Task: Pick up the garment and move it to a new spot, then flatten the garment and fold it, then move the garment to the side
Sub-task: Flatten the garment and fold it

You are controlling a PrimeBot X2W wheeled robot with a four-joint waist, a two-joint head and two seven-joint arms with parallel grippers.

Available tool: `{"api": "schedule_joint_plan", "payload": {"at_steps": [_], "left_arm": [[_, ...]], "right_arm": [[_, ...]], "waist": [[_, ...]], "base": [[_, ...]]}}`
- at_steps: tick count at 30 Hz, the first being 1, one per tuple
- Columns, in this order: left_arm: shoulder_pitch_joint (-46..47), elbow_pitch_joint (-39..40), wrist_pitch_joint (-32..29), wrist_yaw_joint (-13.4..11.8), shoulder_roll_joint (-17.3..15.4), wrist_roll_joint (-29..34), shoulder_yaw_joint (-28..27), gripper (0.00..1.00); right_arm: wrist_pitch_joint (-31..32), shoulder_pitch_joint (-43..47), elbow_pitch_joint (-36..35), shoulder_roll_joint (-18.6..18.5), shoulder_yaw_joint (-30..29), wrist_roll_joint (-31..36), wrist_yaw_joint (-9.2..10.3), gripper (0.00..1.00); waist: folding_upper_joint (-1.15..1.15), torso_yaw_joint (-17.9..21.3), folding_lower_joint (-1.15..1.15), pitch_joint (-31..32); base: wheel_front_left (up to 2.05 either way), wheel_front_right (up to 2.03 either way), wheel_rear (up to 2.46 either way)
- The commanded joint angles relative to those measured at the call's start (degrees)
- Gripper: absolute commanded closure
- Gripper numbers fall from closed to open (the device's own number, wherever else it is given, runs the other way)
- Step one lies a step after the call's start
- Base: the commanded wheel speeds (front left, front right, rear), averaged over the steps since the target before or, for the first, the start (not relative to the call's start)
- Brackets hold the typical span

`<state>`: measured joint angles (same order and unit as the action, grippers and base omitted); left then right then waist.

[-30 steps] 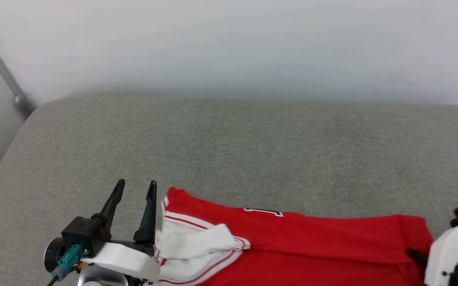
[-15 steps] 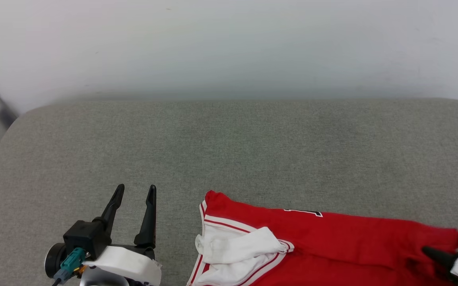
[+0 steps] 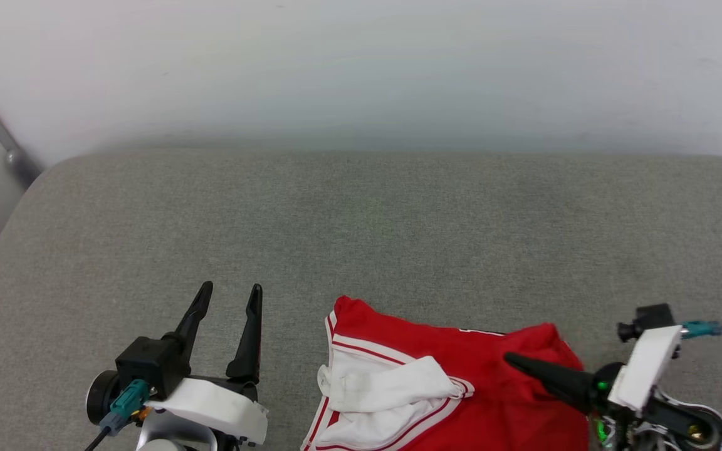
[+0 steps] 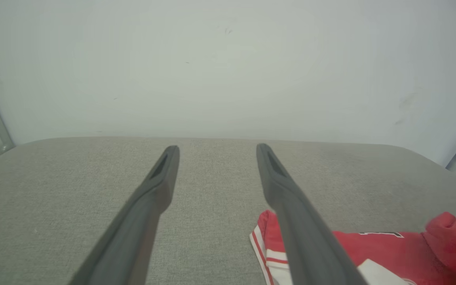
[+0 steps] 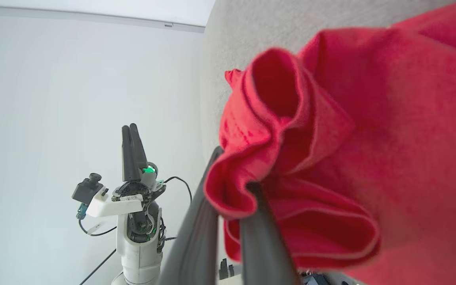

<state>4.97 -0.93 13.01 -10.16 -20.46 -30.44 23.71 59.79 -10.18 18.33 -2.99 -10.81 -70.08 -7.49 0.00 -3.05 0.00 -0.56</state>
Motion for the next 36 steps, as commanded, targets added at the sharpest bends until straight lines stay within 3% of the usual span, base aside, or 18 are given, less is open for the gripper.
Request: {"api": "schedule_joint_plan", "payload": {"at_steps": [1,8,12,15,16,18,19,20,22,29,36], "left_arm": [[0.6,-0.2,0.0,0.1,0.3,0.2,0.1,0.0],[2.6,-1.1,0.4,1.2,0.7,0.4,0.9,0.0],[3.2,-1.6,0.6,1.5,1.0,0.4,0.9,0.0],[3.4,-2.0,0.9,1.5,1.2,0.3,0.8,0.0],[3.5,-2.1,0.9,1.6,1.2,0.3,0.8,0.0],[3.6,-2.3,1.1,1.8,1.3,0.3,0.7,0.0],[3.5,-2.5,1.3,1.8,1.3,0.3,0.6,0.0],[3.5,-2.6,1.3,1.8,1.4,0.3,0.6,0.0],[3.6,-2.8,1.4,2.0,1.6,0.3,0.7,0.0],[3.5,-3.5,1.7,1.9,1.6,0.7,0.6,0.0],[2.1,-3.8,1.8,1.6,1.5,0.4,0.8,0.0]], "right_arm": [[-1.0,-0.7,0.3,0.2,1.5,-1.1,0.0,1.0],[-10.3,-4.0,3.4,0.2,17.8,-10.3,0.0,1.0],[-15.1,-5.9,4.3,0.2,24.9,-11.4,0.0,1.0],[-18.5,-7.1,6.8,0.1,28.4,-9.0,0.0,0.78],[-19.8,-7.7,7.7,0.1,29.3,-7.7,0.0,0.65],[-21.6,-8.2,9.9,0.2,31.2,-5.5,0.0,0.6],[-22.8,-8.4,11.0,0.2,32.1,-4.2,0.0,0.53],[-23.6,-8.7,11.7,0.1,32.8,-3.5,0.0,0.18],[-24.7,-9.2,12.0,0.1,34.4,-3.3,0.0,0.0],[-25.6,-10.9,6.8,-2.6,39.7,-2.0,0.0,0.0],[-29.5,-10.1,-2.5,-10.5,43.9,4.1,0.0,0.0]], "waist": [[0.0,-0.4,0.0,-0.2],[0.0,-2.8,0.0,-1.8],[0.0,-3.8,0.0,-2.6],[0.0,-4.2,0.0,-3.1],[0.0,-4.3,0.0,-3.2],[0.0,-4.3,0.0,-3.4],[0.0,-4.3,0.0,-3.4],[0.0,-4.3,0.0,-3.5],[0.0,-4.2,0.0,-3.6],[0.0,-3.2,0.0,-2.8],[0.0,-2.1,0.0,-1.1]], "base": [[0.0,0.0,0.0],[0.0,0.0,0.0],[0.0,0.0,0.0],[0.0,0.0,0.0],[0.0,0.0,0.0],[0.0,0.0,0.0],[0.0,0.0,0.0],[0.0,0.0,0.0],[0.0,0.0,0.0],[0.0,0.0,0.0],[0.0,0.0,0.0]]}}
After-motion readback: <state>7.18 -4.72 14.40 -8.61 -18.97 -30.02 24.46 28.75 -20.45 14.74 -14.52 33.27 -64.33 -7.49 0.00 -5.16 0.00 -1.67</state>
